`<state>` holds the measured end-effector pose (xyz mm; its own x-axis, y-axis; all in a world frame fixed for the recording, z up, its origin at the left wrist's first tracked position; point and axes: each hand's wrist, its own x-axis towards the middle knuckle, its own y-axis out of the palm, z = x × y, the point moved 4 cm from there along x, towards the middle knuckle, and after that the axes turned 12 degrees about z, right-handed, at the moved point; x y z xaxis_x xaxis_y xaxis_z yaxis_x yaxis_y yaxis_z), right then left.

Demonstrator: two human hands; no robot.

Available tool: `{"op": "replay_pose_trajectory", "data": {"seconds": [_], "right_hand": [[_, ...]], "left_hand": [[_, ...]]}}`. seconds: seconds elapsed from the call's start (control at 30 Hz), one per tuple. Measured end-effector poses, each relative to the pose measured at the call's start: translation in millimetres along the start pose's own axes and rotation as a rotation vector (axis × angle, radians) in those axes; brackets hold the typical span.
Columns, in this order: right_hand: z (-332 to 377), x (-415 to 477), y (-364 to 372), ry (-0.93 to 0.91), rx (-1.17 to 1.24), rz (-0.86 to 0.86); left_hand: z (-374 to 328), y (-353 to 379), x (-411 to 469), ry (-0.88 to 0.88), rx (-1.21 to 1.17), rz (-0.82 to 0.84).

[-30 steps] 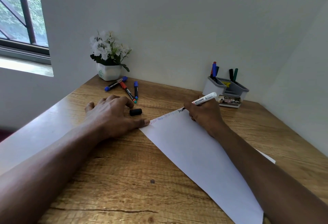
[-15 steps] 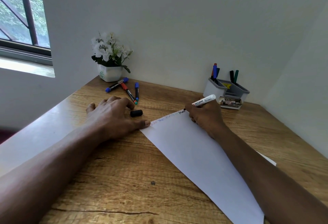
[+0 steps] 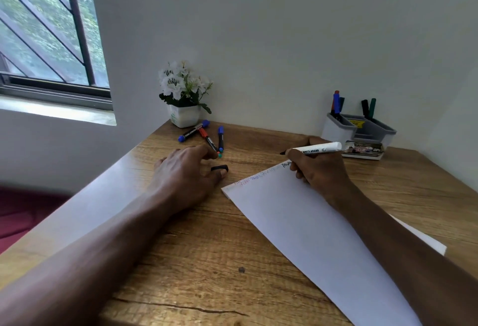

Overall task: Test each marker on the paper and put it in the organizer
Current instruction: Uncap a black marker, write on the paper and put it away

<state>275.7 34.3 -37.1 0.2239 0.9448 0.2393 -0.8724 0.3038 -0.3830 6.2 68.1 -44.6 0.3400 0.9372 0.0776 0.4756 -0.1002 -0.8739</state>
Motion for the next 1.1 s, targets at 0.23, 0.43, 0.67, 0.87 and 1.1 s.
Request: {"op": "replay_pose_trajectory", "data": {"seconds": [0.23,0.43,0.67,0.87,1.1], "right_hand": [[22,-12,15,-0.148,0.192,0.236],[30,-18,26,-0.106,0.374,0.328],[34,-22,34,-0.101,0.459,0.403],[36,-26,39,-0.088,0.432,0.459],[42,-31,41,-0.104,0.489,0.471]], "left_hand": [[-7,-4,-4,0.06,0.049,-0.11],[-7,-12,-13,0.217,-0.269,-0.265],[-21,-8,-18,0.389,-0.294,-0.265],[-23,-7,-19,0.442,-0.279,-0.246],[-25,-6,-20,0.471,-0.301,-0.232]]}}
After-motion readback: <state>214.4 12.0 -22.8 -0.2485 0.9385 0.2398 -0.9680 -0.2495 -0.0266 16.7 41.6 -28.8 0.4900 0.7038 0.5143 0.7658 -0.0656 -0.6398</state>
